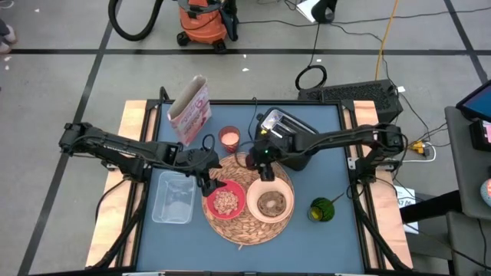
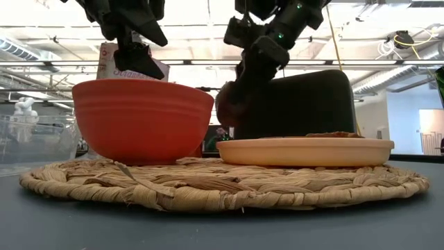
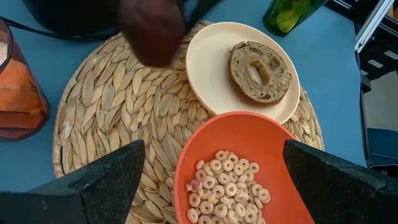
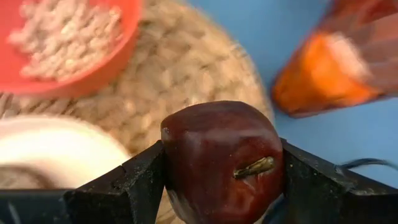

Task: Arrange a breakfast setting
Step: Put the apple from the transparent bin to the top left of the orange plate on the placemat

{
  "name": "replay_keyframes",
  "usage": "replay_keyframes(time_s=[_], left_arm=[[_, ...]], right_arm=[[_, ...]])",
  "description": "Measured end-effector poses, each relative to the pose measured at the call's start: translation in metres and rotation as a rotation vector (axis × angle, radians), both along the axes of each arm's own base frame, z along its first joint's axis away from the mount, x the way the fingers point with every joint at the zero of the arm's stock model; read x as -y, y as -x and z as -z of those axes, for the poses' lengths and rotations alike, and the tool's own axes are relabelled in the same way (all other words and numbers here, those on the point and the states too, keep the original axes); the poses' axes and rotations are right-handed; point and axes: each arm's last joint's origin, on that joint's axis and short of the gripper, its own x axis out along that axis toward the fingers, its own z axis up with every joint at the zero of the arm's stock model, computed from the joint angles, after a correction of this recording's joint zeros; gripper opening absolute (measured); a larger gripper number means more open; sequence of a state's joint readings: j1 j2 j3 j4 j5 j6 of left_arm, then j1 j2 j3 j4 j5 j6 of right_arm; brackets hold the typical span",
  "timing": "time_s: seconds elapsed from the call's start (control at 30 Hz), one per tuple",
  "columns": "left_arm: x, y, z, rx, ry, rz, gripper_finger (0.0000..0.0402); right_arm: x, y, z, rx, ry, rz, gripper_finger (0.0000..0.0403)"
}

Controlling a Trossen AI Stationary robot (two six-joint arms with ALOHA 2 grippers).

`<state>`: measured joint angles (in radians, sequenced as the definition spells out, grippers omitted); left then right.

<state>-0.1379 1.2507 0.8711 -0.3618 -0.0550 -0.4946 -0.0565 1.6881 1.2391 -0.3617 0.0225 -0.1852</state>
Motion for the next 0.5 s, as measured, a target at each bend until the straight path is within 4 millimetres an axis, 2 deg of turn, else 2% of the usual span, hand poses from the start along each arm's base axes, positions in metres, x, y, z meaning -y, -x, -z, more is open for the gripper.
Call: replay_keyframes(time_s=[0.2,0.5], left_arm=[[0.000,0.000,0.000,0.000,-0.001,0.000,0.0386],[0.000,0.000,0.000,0.001,-0.001,0.001,0.0386]], right_arm=[[-0.011,-0.005,0.010,-0.011,0.007,-0.044,0.0264],[-0.011,-0.013,0.030,-0.059,0.008,-0.046,0.0264]])
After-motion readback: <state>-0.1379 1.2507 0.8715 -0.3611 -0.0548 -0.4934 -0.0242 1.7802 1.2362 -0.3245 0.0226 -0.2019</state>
